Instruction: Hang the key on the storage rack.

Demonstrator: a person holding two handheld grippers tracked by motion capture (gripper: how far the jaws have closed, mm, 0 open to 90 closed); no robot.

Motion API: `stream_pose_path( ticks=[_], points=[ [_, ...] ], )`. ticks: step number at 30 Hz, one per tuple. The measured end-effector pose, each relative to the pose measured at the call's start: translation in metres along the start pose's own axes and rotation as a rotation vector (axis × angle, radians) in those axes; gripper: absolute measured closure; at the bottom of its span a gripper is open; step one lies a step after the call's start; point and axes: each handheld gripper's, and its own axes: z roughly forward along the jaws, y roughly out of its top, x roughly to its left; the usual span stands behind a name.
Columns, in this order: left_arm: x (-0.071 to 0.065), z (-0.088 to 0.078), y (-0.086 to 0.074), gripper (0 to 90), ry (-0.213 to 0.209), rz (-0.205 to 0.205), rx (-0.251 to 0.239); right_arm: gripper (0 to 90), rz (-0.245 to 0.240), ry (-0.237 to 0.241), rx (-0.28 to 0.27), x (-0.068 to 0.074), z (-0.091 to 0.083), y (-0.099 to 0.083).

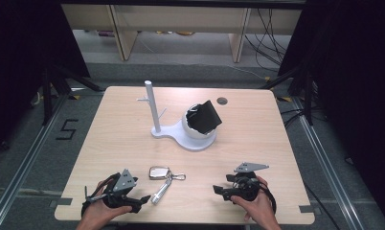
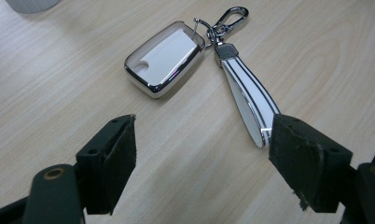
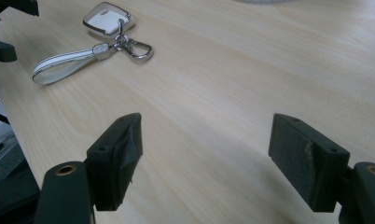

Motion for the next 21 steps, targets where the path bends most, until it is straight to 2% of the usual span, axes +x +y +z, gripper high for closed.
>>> stream_pose_path(
  ticks=[1,2,3,4,5,6,7,8,9,10,11,14,15,16,17,18,19,20,21],
  points=[
    [0.000,0.000,0.001,22.9,-0.004,0.002,-0.005,26.9,0.013,-0.016,0.010,0.003,-0.002,-0.002],
    [-0.001,0.000,0.002,22.9,-0.011,0.000,-0.007,26.9,-0.001,-0.007,0.010,0.002,-0.001,-0.003],
    [0.000,0.001,0.005,22.9,-0.008,0.004,-0.009,26.9,-0.025,-0.019,0.013,0.002,-0.002,-0.004],
    [0.000,0.001,0.005,22.9,-0.008,0.004,-0.009,26.9,-0.025,-0.019,0.013,0.002,-0.002,-0.004],
    [0.000,0.001,0.007,22.9,-0.006,0.005,-0.015,26.8,-0.044,-0.007,0.009,0.000,0.000,-0.006],
    [0.000,0.002,0.010,22.9,-0.009,0.008,-0.018,26.7,-0.009,-0.004,0.031,0.004,-0.001,-0.008],
    [0.000,0.004,0.014,22.9,-0.013,0.017,-0.018,26.8,-0.040,-0.002,0.015,0.002,0.000,-0.008],
    [0.000,0.004,0.014,22.9,-0.013,0.017,-0.018,26.8,-0.040,-0.002,0.015,0.002,0.000,-0.008],
    [-0.002,0.007,0.018,22.9,-0.037,0.019,-0.023,26.8,-0.037,-0.024,0.015,0.003,-0.002,-0.008],
    [-0.003,0.007,0.021,22.9,-0.048,0.038,-0.021,26.7,-0.014,-0.020,0.029,0.005,-0.002,-0.008],
    [-0.004,0.008,0.024,23.0,-0.055,0.049,-0.026,26.8,-0.035,-0.016,0.019,0.003,-0.002,-0.008],
    [-0.005,0.010,0.031,24.1,-0.059,0.065,-0.031,26.7,-0.047,-0.019,0.008,0.001,-0.001,-0.006],
    [-0.006,0.012,0.043,26.7,-0.056,0.100,-0.030,26.8,-0.051,-0.028,0.013,0.003,-0.002,-0.006],
    [-0.006,0.012,0.043,29.7,-0.056,0.100,-0.030,26.8,-0.058,-0.007,0.007,0.003,0.000,-0.006],
    [-0.009,0.013,0.058,29.8,-0.060,0.148,-0.011,26.8,-0.061,-0.022,0.014,0.004,-0.001,-0.005],
    [-0.009,0.013,0.058,29.5,-0.060,0.148,-0.011,26.8,-0.061,-0.022,0.014,0.004,-0.001,-0.005],
    [-0.011,0.015,0.070,29.5,-0.082,0.187,0.016,26.8,-0.065,-0.023,0.013,0.004,-0.001,-0.005],
    [-0.012,0.016,0.075,29.3,-0.088,0.192,0.026,26.8,-0.050,0.008,0.012,0.006,0.001,-0.006],
    [-0.012,0.021,0.087,29.8,-0.093,0.211,0.040,26.8,-0.052,0.012,0.015,0.005,0.001,-0.006]
  ],
)
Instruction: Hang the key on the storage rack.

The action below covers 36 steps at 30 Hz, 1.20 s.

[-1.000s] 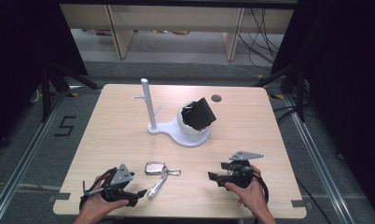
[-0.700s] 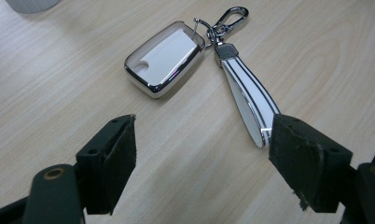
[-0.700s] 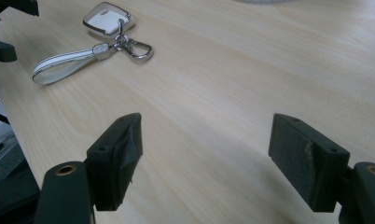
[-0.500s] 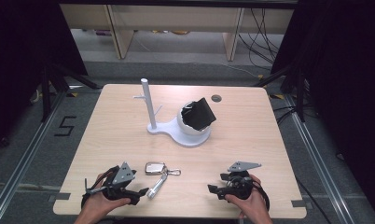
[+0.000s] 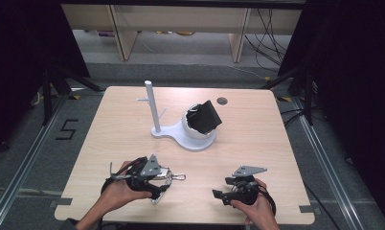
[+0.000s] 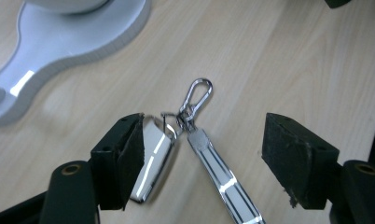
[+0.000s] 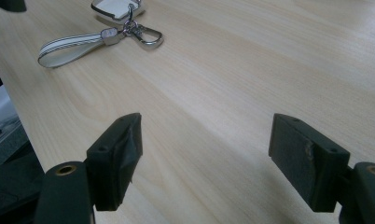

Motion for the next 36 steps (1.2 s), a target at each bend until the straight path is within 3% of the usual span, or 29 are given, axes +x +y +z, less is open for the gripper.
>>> stream_pose_path(
  ticks=[3,6,7,10,12,13,14,17,19,20,27,33,34,36],
  points=[
    [0.005,0.006,0.009,31.1,-0.029,0.000,0.020,26.9,-0.018,-0.008,-0.005,-0.003,-0.001,0.001],
    [0.010,0.023,0.017,32.7,-0.028,0.031,0.095,26.9,-0.022,-0.018,-0.005,-0.004,-0.004,0.001],
    [0.010,0.023,0.017,33.5,-0.028,0.031,0.095,26.9,-0.022,-0.018,-0.005,-0.004,-0.004,0.001],
    [0.015,0.037,0.020,38.9,-0.054,0.050,0.172,26.9,-0.020,-0.009,-0.008,-0.004,-0.004,0.001],
    [0.016,0.042,0.023,45.3,-0.054,0.088,0.204,26.9,0.000,0.009,-0.010,-0.001,-0.002,0.001],
    [0.016,0.042,0.023,46.7,-0.054,0.088,0.204,26.9,-0.027,0.004,-0.013,-0.003,-0.002,0.001],
    [0.018,0.046,0.027,47.0,-0.064,0.101,0.235,26.9,-0.028,0.004,-0.011,-0.002,-0.002,0.001],
    [0.020,0.051,0.032,50.3,-0.069,0.130,0.255,26.9,-0.029,0.000,0.001,-0.002,-0.002,0.001],
    [0.020,0.055,0.037,51.9,-0.088,0.142,0.290,27.1,-0.028,-0.006,0.003,-0.002,-0.002,0.001],
    [0.021,0.060,0.041,52.0,-0.098,0.173,0.318,27.1,-0.028,-0.003,0.002,-0.003,-0.002,0.001],
    [0.019,0.076,0.052,56.3,-0.146,0.253,0.448,27.1,-0.034,0.000,0.005,-0.002,-0.001,0.001],
    [0.014,0.090,0.056,56.4,-0.150,0.286,0.506,27.1,-0.028,0.005,0.011,0.001,-0.001,0.001],
    [0.015,0.091,0.057,57.1,-0.152,0.288,0.511,27.1,-0.025,0.027,0.004,0.001,0.001,0.001],
    [0.016,0.095,0.057,57.6,-0.152,0.287,0.521,27.1,-0.039,0.008,0.008,0.000,0.000,0.001]
  ],
)
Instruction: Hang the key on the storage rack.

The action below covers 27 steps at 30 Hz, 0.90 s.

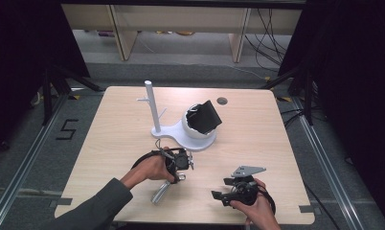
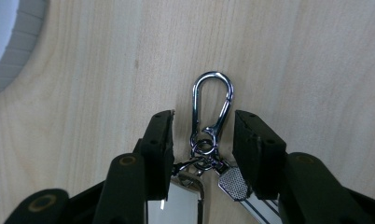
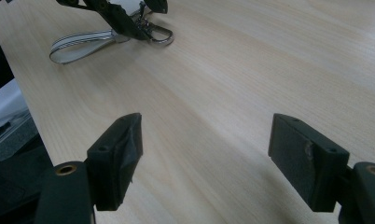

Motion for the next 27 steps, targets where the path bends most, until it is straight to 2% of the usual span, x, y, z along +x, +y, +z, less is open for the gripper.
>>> stream_pose_path(
  ticks=[1,3,4,8,10,14,16,21,23,27],
  points=[
    [0.000,0.001,0.001,58.3,-0.014,-0.004,0.016,27.1,-0.001,0.000,0.000,0.000,0.000,0.000],
    [-0.001,0.003,0.001,60.5,-0.022,-0.001,0.020,27.1,-0.003,0.006,0.004,0.000,0.000,0.000],
    [-0.002,0.004,0.003,61.1,-0.050,0.000,0.056,27.1,-0.005,0.005,0.006,0.000,0.000,0.000],
    [-0.002,0.006,0.008,64.7,-0.054,-0.020,0.093,27.1,-0.008,0.007,0.003,0.000,0.000,0.000],
    [-0.001,0.006,0.009,67.6,-0.072,-0.039,0.114,27.1,0.004,0.011,0.010,0.002,0.000,0.000],
    [0.004,0.007,0.011,69.9,-0.105,-0.080,0.142,27.1,-0.013,0.015,0.006,0.001,0.001,0.000],
    [0.004,0.007,0.011,72.5,-0.104,-0.090,0.145,27.1,-0.013,0.011,0.010,0.001,0.001,0.000],
    [0.001,0.007,0.013,74.4,-0.100,-0.095,0.156,27.3,-0.017,0.010,0.006,0.001,0.001,0.000],
    [-0.001,0.006,0.013,74.6,-0.081,-0.073,0.158,27.3,-0.016,0.008,0.004,0.001,0.002,0.000],
    [-0.003,0.006,0.013,74.9,-0.090,-0.051,0.148,27.8,-0.014,0.007,0.009,0.001,0.001,0.000]
  ],
)
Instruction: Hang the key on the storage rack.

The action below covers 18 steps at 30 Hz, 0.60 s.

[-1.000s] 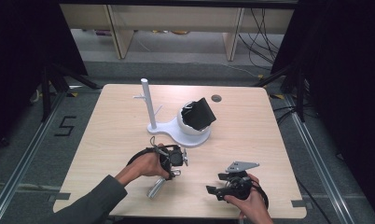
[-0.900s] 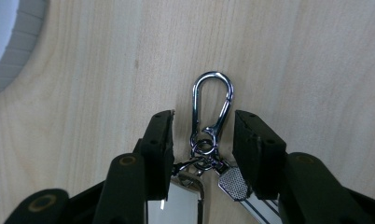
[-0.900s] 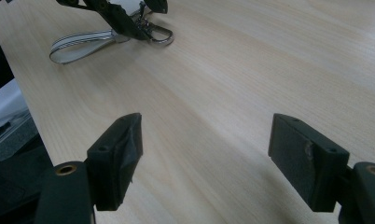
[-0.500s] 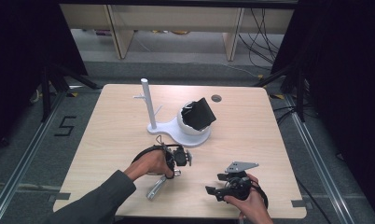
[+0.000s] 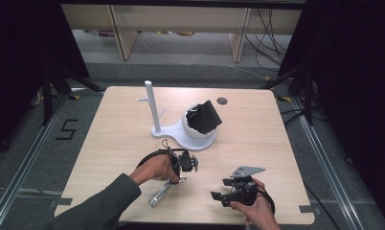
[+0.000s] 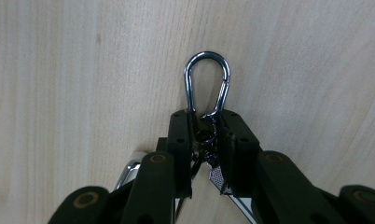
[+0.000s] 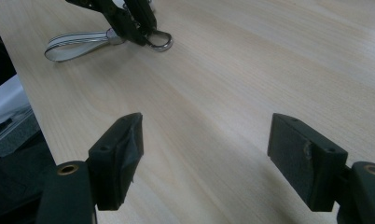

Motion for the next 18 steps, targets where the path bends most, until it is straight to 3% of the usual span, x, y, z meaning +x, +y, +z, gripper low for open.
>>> stream_pose_path(
  ticks=[5,10,12,16,17,18],
  points=[
    [-0.001,0.000,0.000,75.0,0.006,0.022,-0.008,27.8,0.004,-0.002,-0.008,-0.001,0.000,0.000],
    [0.001,-0.008,-0.002,75.0,0.005,0.007,-0.034,27.8,-0.001,0.000,-0.004,-0.001,-0.001,0.000],
    [0.004,-0.017,-0.006,75.0,0.025,-0.006,-0.053,27.9,0.002,0.001,-0.005,-0.001,-0.001,0.000],
    [0.011,-0.032,-0.016,75.0,0.018,-0.030,-0.073,27.9,0.004,-0.002,-0.003,-0.002,-0.001,0.000],
    [0.014,-0.040,-0.021,75.0,0.047,-0.047,-0.091,27.8,0.002,-0.002,-0.003,-0.002,0.000,0.000],
    [0.016,-0.045,-0.024,75.1,0.037,-0.054,-0.093,27.8,0.003,-0.002,-0.002,-0.002,0.000,0.000]
  ],
)
